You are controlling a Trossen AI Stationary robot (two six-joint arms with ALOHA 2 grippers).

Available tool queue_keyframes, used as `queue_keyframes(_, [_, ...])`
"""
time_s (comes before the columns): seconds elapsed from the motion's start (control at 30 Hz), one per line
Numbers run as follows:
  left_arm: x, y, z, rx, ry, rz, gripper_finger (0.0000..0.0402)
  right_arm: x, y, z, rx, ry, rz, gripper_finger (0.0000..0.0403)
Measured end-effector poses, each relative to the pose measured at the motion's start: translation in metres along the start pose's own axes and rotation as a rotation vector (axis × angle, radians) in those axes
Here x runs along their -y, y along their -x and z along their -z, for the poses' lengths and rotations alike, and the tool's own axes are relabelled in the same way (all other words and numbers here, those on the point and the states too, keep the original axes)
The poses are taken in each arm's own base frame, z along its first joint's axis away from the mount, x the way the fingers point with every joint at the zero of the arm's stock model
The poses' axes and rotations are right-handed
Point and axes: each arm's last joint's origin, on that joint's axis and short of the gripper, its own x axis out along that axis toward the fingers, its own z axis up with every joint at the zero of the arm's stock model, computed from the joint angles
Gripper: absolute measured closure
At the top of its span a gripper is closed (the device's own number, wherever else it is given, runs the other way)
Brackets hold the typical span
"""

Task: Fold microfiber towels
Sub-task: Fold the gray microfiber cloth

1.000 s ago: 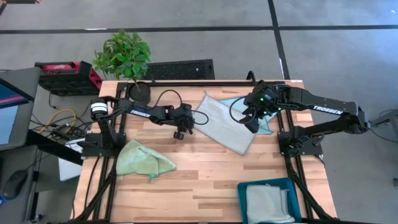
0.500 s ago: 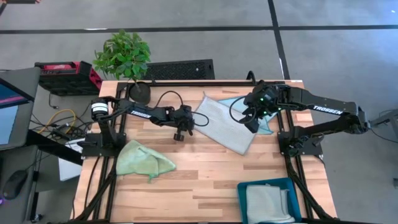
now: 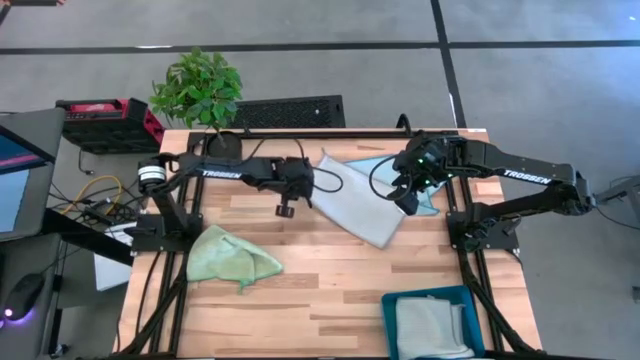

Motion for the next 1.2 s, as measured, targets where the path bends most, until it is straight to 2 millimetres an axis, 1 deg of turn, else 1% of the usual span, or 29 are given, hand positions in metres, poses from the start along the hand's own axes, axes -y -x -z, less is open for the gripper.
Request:
queue_keyframes(0.03, [-0.003, 0.005, -0.003, -0.005, -0.017, 0.003, 0.0401, 0.000, 0.000, 0.000, 0.000, 0.004, 0.000, 0.0163])
queue_keyframes(0.1, [-0.008, 0.015, -0.016, 0.038, -0.049, -0.021, 0.0401, 0.000, 0.000, 0.000, 0.000, 0.005, 0.001, 0.0163])
queue_keyframes(0.17, [-0.009, 0.023, -0.026, 0.074, -0.077, -0.035, 0.0401, 0.000, 0.000, 0.000, -0.001, 0.005, 0.001, 0.0163])
queue_keyframes(0.3, [-0.004, 0.034, -0.045, 0.173, -0.123, -0.061, 0.0401, 0.001, 0.000, 0.002, -0.023, 0.002, 0.006, 0.0163])
queue_keyframes(0.4, [0.005, 0.036, -0.053, 0.227, -0.133, -0.040, 0.0401, 0.001, 0.000, 0.004, -0.042, 0.000, 0.011, 0.0163])
queue_keyframes(0.47, [0.010, 0.032, -0.059, 0.256, -0.139, -0.044, 0.0401, 0.001, 0.000, 0.005, -0.049, -0.001, 0.013, 0.0163])
queue_keyframes(0.53, [0.015, 0.026, -0.060, 0.251, -0.152, -0.023, 0.0401, 0.001, 0.000, 0.005, -0.050, -0.001, 0.013, 0.0163])
queue_keyframes(0.6, [0.016, 0.021, -0.066, 0.298, -0.158, -0.021, 0.0401, 0.001, 0.000, 0.005, -0.051, 0.004, 0.014, 0.0163])
queue_keyframes(0.67, [0.017, 0.018, -0.067, 0.307, -0.168, -0.001, 0.0401, 0.002, 0.001, 0.006, -0.054, 0.005, 0.015, 0.0163])
queue_keyframes(0.7, [0.016, 0.016, -0.072, 0.333, -0.168, -0.012, 0.0401, 0.002, 0.002, 0.006, -0.054, 0.004, 0.015, 0.0163])
queue_keyframes(0.77, [0.017, 0.010, -0.074, 0.333, -0.170, -0.010, 0.0401, 0.002, 0.003, 0.008, -0.060, 0.004, 0.017, 0.0163])
queue_keyframes(0.9, [0.020, 0.002, -0.094, 0.368, -0.184, -0.001, 0.0401, 0.002, 0.008, 0.010, -0.047, 0.012, 0.014, 0.0163])
queue_keyframes(1.07, [0.034, -0.019, -0.120, 0.368, -0.249, 0.045, 0.0401, 0.002, 0.017, 0.014, -0.023, 0.042, 0.016, 0.0163])
queue_keyframes(1.1, [0.033, -0.018, -0.128, 0.394, -0.258, 0.039, 0.0401, 0.002, 0.019, 0.015, -0.015, 0.045, 0.015, 0.0163])
queue_keyframes(1.2, [0.034, -0.018, -0.144, 0.421, -0.320, 0.071, 0.0401, 0.004, 0.024, 0.018, -0.005, 0.045, 0.032, 0.0163])
